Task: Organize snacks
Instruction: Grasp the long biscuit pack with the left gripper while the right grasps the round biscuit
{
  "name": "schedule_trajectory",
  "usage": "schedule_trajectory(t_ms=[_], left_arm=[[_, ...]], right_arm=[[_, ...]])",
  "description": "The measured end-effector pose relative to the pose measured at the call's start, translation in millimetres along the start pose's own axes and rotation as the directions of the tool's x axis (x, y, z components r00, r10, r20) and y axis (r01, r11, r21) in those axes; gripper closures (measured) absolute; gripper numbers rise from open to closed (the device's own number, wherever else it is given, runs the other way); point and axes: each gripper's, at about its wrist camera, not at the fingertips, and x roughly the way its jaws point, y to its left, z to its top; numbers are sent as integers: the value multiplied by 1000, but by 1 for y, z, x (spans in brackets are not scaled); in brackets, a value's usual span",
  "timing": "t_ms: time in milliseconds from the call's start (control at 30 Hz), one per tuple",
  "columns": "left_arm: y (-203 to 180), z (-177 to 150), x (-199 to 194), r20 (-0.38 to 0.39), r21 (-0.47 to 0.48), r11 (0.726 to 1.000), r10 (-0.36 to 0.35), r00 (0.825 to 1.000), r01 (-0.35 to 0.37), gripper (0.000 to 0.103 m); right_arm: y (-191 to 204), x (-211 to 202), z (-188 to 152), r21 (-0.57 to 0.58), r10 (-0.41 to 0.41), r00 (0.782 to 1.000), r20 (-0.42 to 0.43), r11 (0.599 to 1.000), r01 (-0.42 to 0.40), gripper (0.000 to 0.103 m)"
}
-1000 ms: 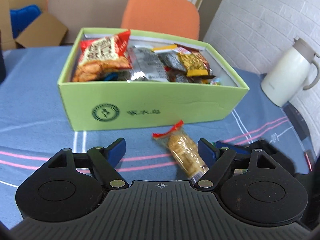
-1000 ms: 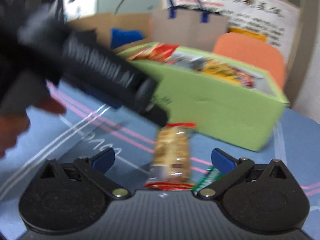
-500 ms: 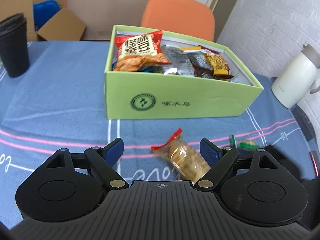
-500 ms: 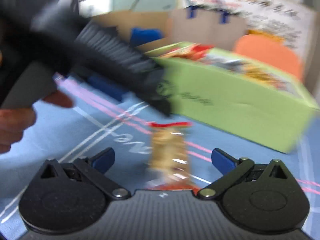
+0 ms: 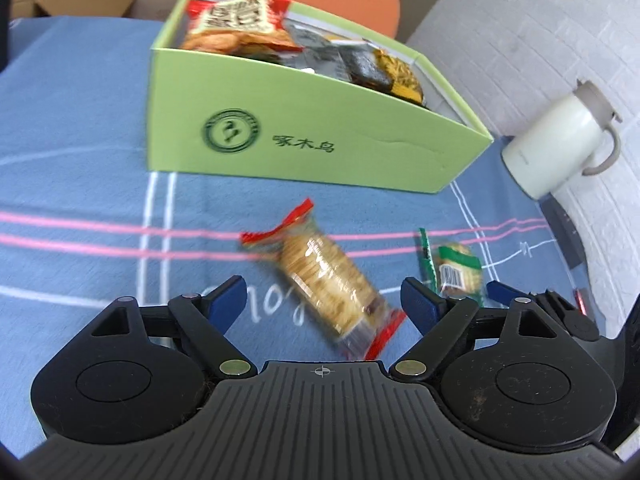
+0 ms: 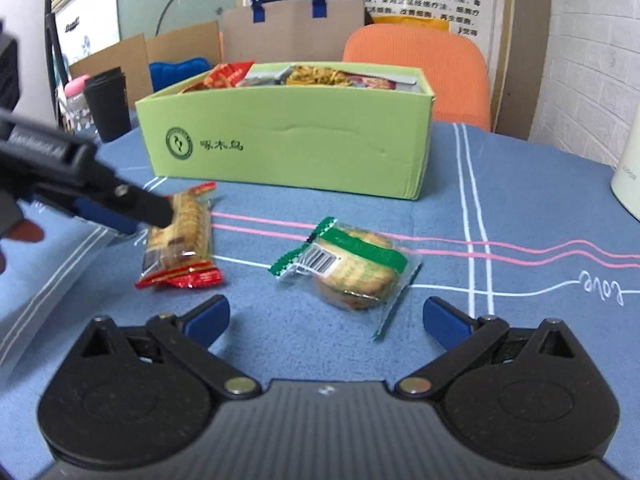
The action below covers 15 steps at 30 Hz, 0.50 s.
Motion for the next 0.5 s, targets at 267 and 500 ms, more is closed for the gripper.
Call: schedule_trajectory(t_ms=[267, 500], left_arm=[[-22, 18, 26, -10, 93, 994, 57, 998, -56, 27], [-38, -6, 23, 30, 185, 970, 156, 987, -159, 26]], right_arm=[[-11, 16, 26, -209, 55, 998, 14, 977, -51, 1], [-14, 24, 24, -160, 108, 994, -30, 981, -112, 1]])
